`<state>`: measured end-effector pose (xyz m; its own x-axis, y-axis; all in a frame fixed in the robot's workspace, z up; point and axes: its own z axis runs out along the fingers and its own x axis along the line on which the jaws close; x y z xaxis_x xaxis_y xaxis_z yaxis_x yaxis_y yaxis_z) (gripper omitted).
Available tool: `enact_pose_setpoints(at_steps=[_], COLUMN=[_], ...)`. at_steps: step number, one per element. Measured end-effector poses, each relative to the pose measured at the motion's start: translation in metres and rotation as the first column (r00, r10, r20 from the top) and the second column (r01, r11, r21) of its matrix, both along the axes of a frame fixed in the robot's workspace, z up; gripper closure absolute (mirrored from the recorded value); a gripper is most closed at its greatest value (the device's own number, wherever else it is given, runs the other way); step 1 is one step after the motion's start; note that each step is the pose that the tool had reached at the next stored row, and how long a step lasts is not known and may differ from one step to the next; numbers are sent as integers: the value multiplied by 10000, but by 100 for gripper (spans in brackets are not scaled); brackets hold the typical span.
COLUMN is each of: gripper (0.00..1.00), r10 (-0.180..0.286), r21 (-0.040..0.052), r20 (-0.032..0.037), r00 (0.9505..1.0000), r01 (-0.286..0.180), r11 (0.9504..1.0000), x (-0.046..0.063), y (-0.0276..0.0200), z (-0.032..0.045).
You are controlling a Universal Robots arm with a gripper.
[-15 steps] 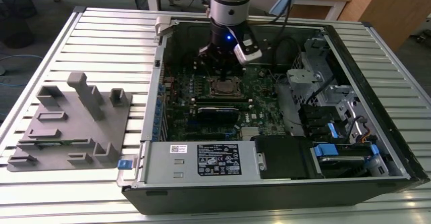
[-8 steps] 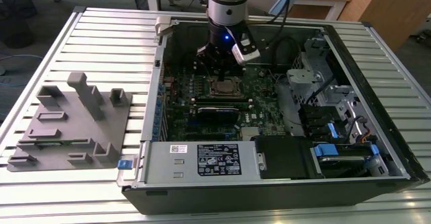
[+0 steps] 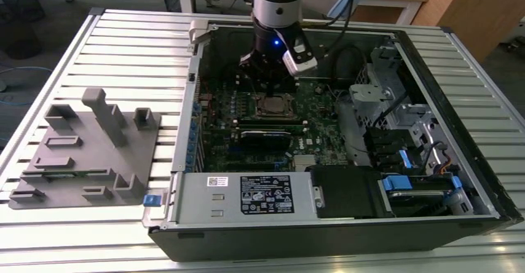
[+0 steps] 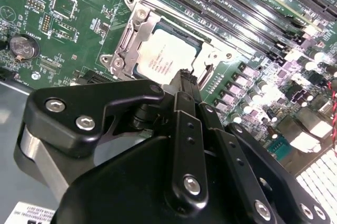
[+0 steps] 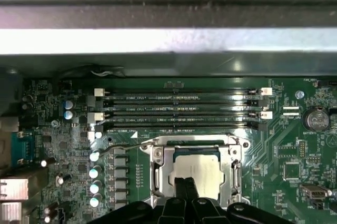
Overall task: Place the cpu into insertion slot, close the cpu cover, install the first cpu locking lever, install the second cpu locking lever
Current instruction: 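Install the first cpu locking lever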
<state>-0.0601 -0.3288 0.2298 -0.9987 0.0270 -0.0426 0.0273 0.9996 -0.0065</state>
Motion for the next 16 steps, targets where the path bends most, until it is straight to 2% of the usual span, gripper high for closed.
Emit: enact_pose_setpoints(at_steps=[4,16], gripper=[89,89], r10=[0,2], r21=[1,0], r20=[0,0], r00=[10000,10000], r01=[0,-2], r11=[10000,10000], x=[0,-1], y=[0,0], z=[39,41])
